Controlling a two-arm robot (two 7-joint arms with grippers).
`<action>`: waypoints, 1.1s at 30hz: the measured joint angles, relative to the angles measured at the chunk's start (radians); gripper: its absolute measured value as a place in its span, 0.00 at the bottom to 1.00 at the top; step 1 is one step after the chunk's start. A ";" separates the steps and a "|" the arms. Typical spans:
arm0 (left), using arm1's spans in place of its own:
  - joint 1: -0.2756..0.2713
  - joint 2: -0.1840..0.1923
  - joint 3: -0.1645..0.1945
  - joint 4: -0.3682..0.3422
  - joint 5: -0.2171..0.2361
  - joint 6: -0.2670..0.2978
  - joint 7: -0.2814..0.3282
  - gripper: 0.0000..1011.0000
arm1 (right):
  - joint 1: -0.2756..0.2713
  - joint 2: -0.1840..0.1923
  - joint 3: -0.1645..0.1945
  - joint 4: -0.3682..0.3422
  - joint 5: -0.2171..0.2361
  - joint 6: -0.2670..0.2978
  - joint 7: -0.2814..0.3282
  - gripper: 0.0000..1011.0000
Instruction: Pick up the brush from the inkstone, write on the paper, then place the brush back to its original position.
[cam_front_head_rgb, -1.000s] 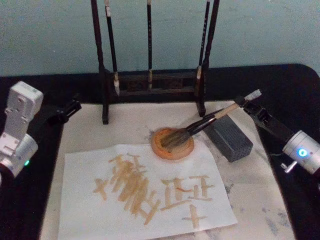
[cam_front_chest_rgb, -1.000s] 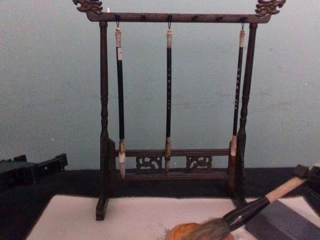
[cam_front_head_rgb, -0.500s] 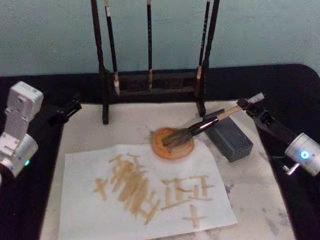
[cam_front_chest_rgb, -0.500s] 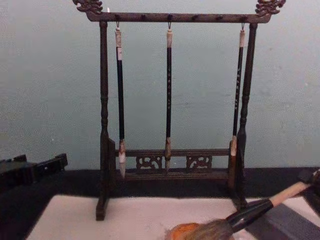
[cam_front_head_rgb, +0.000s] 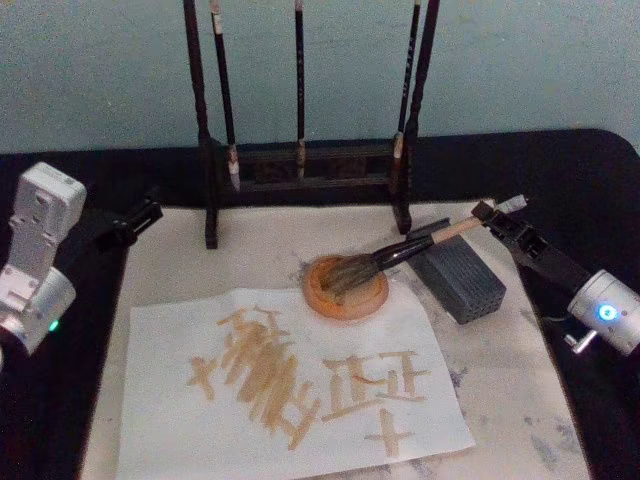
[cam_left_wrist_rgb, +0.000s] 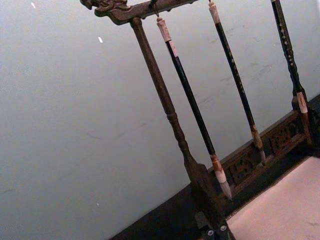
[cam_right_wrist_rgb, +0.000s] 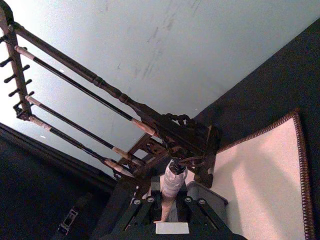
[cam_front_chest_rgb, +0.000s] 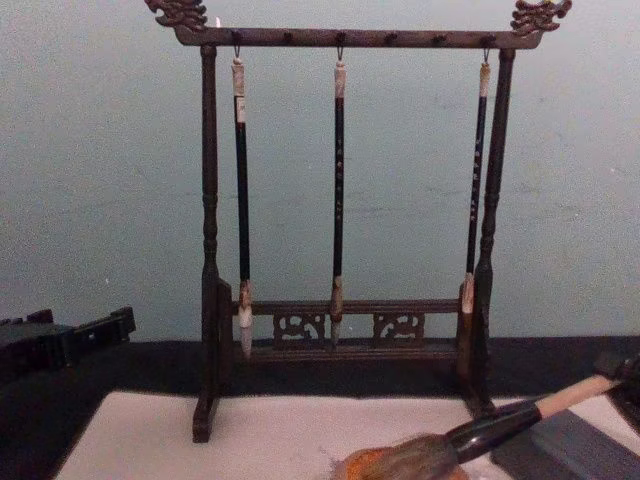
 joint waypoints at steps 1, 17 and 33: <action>0.000 0.000 0.000 0.000 0.000 0.000 0.000 0.99 | 0.000 0.000 0.000 0.000 0.000 0.000 0.000 0.16; 0.000 0.000 0.000 0.000 0.000 0.000 0.000 0.99 | -0.002 0.002 0.000 -0.002 -0.003 -0.003 -0.003 0.40; 0.000 0.000 0.000 0.000 0.000 0.000 0.000 0.99 | -0.054 0.058 0.006 -0.156 -0.059 -0.065 -0.119 0.92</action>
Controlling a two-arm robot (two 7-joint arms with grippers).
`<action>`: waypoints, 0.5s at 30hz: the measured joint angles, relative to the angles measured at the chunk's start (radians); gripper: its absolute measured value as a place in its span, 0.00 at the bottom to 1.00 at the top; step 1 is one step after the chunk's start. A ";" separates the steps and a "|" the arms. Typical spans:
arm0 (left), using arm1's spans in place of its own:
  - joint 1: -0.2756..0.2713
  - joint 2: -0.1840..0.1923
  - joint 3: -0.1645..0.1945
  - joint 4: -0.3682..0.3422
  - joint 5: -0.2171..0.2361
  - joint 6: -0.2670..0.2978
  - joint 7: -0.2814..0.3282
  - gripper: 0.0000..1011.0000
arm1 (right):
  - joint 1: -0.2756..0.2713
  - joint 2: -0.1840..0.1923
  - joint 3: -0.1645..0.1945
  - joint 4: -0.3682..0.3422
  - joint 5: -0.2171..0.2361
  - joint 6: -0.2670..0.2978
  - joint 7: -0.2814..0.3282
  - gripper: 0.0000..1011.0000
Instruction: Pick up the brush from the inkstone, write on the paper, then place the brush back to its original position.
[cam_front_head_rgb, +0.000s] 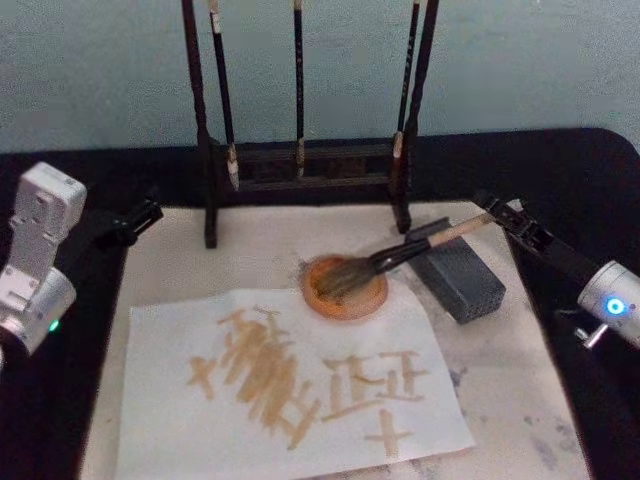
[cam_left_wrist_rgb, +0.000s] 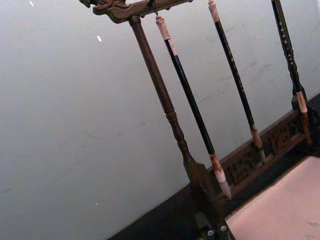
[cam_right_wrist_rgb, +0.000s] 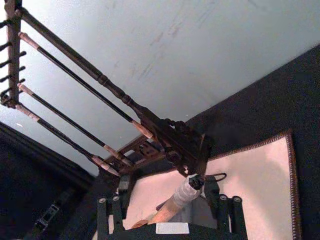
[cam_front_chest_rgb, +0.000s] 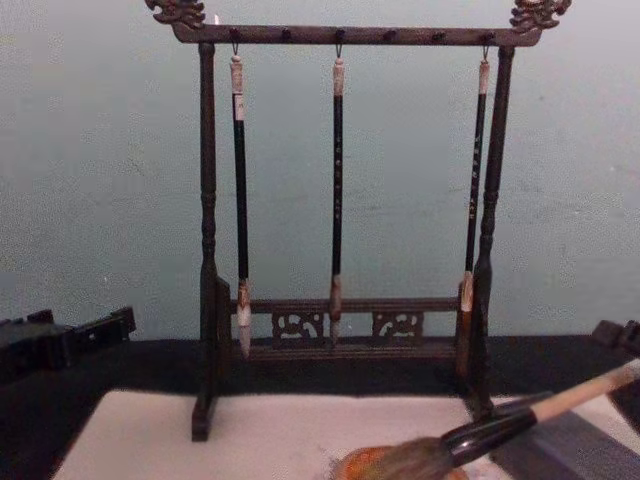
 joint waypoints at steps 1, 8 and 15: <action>0.000 0.000 0.000 0.000 0.000 0.000 0.000 0.99 | -0.001 0.003 0.000 -0.005 -0.004 -0.002 -0.005 0.94; 0.000 0.000 0.000 0.000 0.000 0.000 0.000 0.99 | -0.007 0.026 -0.010 -0.049 -0.054 -0.014 -0.064 1.00; 0.000 0.000 0.000 0.000 0.000 0.000 0.000 0.99 | -0.022 0.056 -0.017 -0.110 -0.119 -0.019 -0.155 1.00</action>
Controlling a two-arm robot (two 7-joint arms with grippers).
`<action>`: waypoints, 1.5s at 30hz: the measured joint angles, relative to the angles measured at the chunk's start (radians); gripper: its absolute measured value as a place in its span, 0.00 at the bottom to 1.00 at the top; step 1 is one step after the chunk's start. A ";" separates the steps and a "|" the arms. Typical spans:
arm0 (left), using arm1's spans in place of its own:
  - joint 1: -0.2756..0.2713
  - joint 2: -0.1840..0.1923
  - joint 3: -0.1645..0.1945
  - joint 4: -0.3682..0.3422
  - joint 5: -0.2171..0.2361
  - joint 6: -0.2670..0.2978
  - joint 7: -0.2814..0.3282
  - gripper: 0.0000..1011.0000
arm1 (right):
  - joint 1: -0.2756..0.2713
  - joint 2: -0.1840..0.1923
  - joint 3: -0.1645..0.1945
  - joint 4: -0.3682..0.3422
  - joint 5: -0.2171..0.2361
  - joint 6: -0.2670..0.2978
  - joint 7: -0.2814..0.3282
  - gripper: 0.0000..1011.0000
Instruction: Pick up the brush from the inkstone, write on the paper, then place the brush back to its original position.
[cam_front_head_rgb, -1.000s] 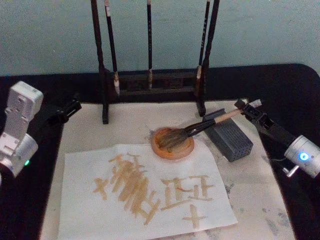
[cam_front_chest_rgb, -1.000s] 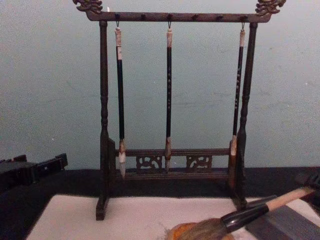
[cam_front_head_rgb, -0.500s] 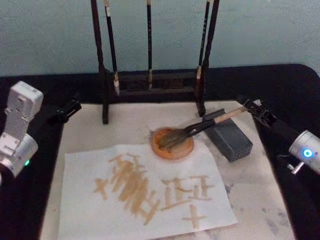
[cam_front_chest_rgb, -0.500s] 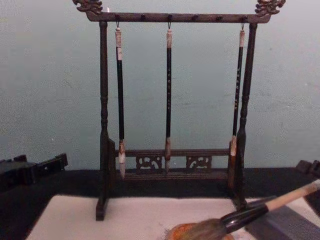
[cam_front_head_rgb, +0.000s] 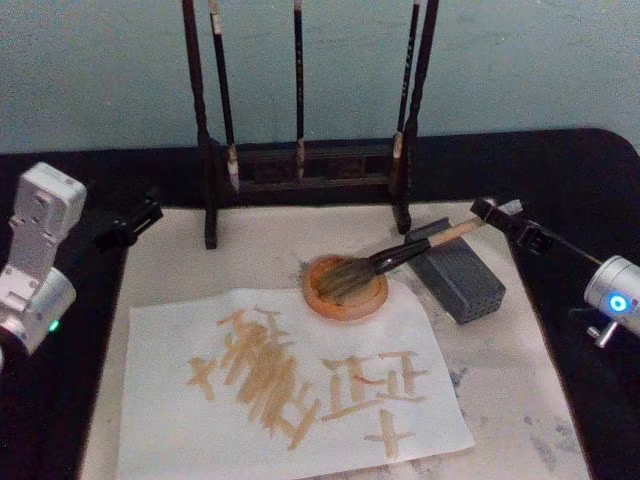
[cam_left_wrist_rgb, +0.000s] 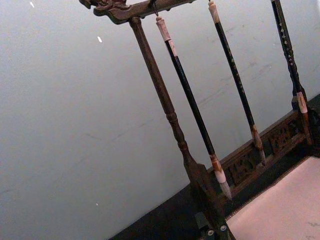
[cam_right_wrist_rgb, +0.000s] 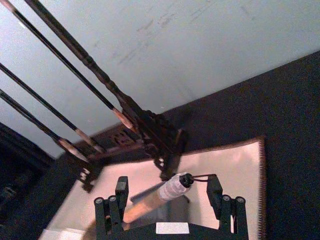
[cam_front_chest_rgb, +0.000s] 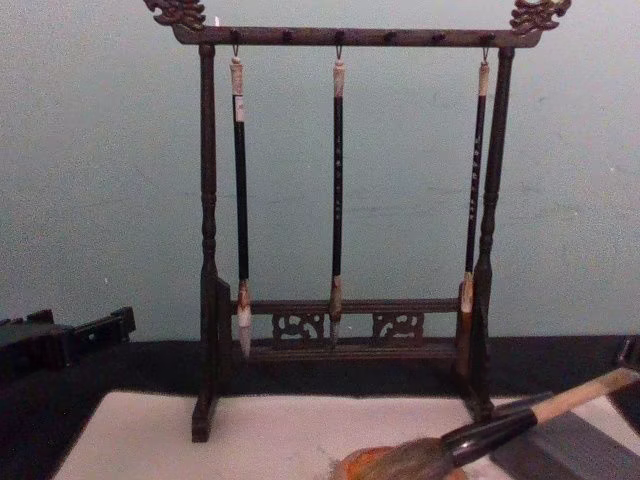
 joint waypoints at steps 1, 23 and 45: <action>0.000 0.000 0.000 0.000 0.000 0.000 0.000 0.99 | -0.004 0.006 0.000 -0.014 -0.017 -0.003 -0.021 1.00; 0.000 0.000 0.000 0.000 0.000 0.000 0.000 0.99 | -0.181 0.120 0.021 -0.315 -0.356 -0.200 -0.308 1.00; 0.000 0.000 0.000 0.000 0.000 0.000 0.000 0.99 | -0.362 0.187 -0.030 -0.562 -0.878 -0.409 -0.509 1.00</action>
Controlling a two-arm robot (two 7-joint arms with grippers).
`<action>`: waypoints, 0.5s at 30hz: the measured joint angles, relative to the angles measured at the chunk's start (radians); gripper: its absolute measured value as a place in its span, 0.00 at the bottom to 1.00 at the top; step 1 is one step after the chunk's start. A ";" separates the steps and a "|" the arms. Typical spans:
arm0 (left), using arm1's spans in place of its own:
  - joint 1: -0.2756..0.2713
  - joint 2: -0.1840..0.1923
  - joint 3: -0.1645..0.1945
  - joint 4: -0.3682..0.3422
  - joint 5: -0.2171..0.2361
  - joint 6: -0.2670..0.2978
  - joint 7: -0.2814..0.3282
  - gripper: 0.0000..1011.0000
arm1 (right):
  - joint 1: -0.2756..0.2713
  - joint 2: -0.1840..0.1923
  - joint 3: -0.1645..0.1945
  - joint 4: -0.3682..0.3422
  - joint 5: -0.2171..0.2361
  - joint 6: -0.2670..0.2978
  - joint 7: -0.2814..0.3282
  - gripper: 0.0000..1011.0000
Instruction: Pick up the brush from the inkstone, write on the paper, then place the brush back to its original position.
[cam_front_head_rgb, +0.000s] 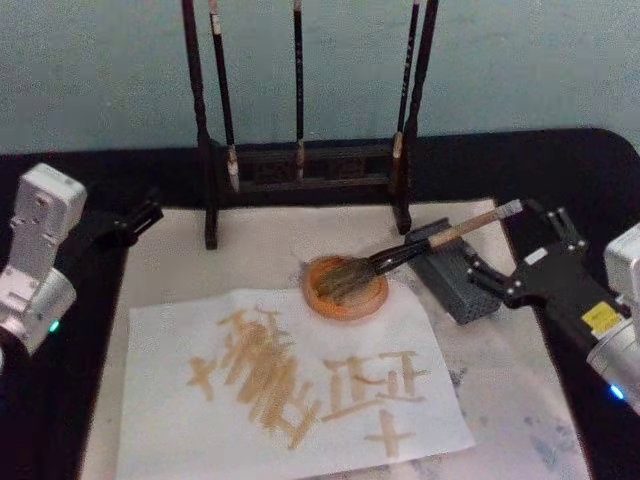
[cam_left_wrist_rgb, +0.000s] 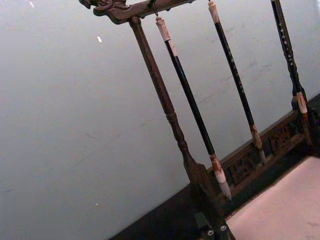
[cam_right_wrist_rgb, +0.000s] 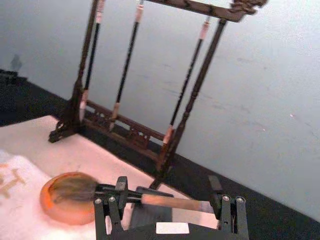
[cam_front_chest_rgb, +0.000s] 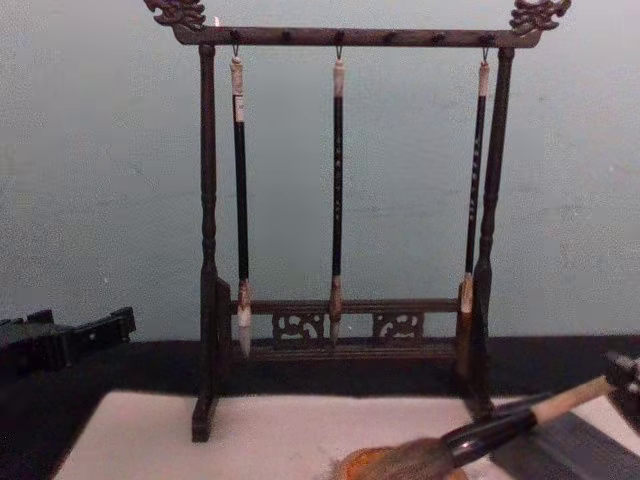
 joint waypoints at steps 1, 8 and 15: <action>0.000 0.000 0.000 0.000 0.000 0.000 0.000 0.99 | -0.002 0.000 -0.002 -0.001 -0.007 -0.002 0.000 1.00; 0.000 0.000 0.000 0.000 0.000 0.000 0.000 0.99 | -0.009 0.000 -0.009 -0.006 -0.023 -0.011 0.017 1.00; 0.000 0.000 0.000 0.000 0.000 0.000 0.000 0.99 | -0.006 -0.001 -0.007 -0.003 -0.017 -0.009 0.016 1.00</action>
